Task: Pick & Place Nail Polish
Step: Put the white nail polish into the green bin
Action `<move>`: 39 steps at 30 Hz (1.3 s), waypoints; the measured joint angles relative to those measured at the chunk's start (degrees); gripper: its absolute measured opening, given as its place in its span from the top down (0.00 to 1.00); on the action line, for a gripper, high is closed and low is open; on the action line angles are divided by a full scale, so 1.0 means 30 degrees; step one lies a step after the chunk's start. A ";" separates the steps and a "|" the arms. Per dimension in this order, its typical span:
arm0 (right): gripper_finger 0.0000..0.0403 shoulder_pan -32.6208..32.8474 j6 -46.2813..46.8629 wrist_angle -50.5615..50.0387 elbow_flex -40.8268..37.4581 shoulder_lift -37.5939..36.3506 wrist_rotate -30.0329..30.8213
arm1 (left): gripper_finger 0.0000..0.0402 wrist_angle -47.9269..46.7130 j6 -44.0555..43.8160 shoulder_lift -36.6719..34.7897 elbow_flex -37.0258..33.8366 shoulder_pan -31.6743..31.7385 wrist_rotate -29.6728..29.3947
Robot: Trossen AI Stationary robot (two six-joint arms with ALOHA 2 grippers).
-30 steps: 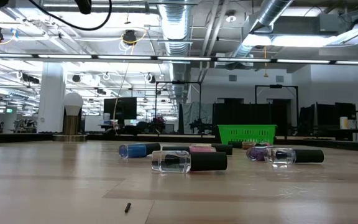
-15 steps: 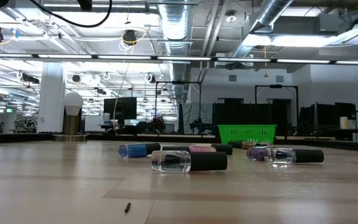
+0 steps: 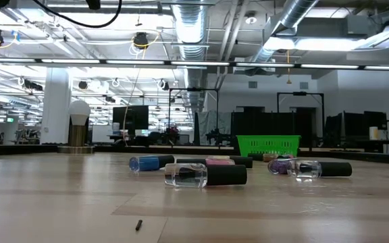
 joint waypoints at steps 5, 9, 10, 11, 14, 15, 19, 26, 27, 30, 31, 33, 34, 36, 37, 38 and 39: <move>0.53 -0.0123 0.0004 -0.0028 0.0000 0.0000 -0.0477 | 0.73 0.0196 0.0364 0.0000 0.0000 0.0043 -0.0066; 0.56 -0.0115 -0.0009 -0.0035 0.0000 0.0000 -0.0593 | 0.73 0.0249 0.0372 0.0042 0.0000 0.0043 -0.0066; 0.57 -0.0115 -0.0054 -0.0035 0.0000 0.0000 -0.0597 | 0.73 0.0294 0.0368 0.0123 0.0000 0.0043 -0.0066; 0.58 -0.0115 -0.0169 -0.0028 0.0000 0.0000 -0.0597 | 0.73 0.0274 0.0364 0.0168 0.0000 0.0043 -0.0062; 0.62 -0.0115 -0.0240 -0.0043 0.0000 0.0000 -0.0601 | 0.73 0.0531 0.0364 0.0374 0.0007 0.0043 -0.0056; 0.64 -0.0115 -0.0240 -0.0043 0.0000 0.0000 -0.0702 | 0.73 0.0486 0.0364 0.0420 0.0007 0.0043 -0.0049; 0.75 -0.0221 -0.0291 -0.0228 0.0000 0.0000 -0.1093 | 0.73 0.0564 0.0363 0.0435 0.0007 0.0049 0.0059; 0.88 -0.0225 -0.0305 -0.0338 0.0000 -0.0012 -0.1435 | 0.73 0.0724 0.0364 0.0538 0.0007 0.0044 0.0109; 0.88 -0.0225 -0.0306 -0.0334 0.0000 -0.0015 -0.1435 | 0.73 0.0733 0.0357 0.0539 0.0007 0.0043 0.0122; 0.88 -0.0217 -0.0299 -0.0374 0.0000 -0.0015 -0.1435 | 0.73 0.0733 0.0328 0.0543 0.0007 0.0050 0.0240; 0.88 -0.0217 -0.0299 -0.0392 0.0000 -0.0015 -0.1435 | 0.73 0.0733 0.0328 0.0546 0.0007 0.0050 0.0243; 0.88 -0.0217 -0.0299 -0.0413 0.0007 -0.0015 -0.1435 | 0.73 0.0733 0.0304 0.0546 0.0007 0.0050 0.0257; 0.88 -0.0217 -0.0301 -0.0419 0.0007 -0.0015 -0.1435 | 0.72 0.0733 0.0298 0.0546 0.0007 0.0050 0.0270; 0.88 -0.0192 -0.0396 -0.0418 0.0007 -0.0015 -0.1428 | 0.66 0.0733 0.0285 0.0546 0.0007 0.0050 0.0289; 0.88 -0.0178 -0.0460 -0.0436 0.0007 -0.0015 -0.1418 | 0.62 0.0733 0.0278 0.0546 0.0007 0.0043 0.0366; 0.88 -0.0174 -0.0503 -0.0431 0.0007 -0.0015 -0.1413 | 0.58 0.0758 0.0284 0.0546 0.0007 0.0043 0.0386; 0.88 -0.0174 -0.0503 -0.0427 0.0007 -0.0015 -0.1413 | 0.54 0.0797 0.0273 0.0546 0.0007 0.0039 0.0388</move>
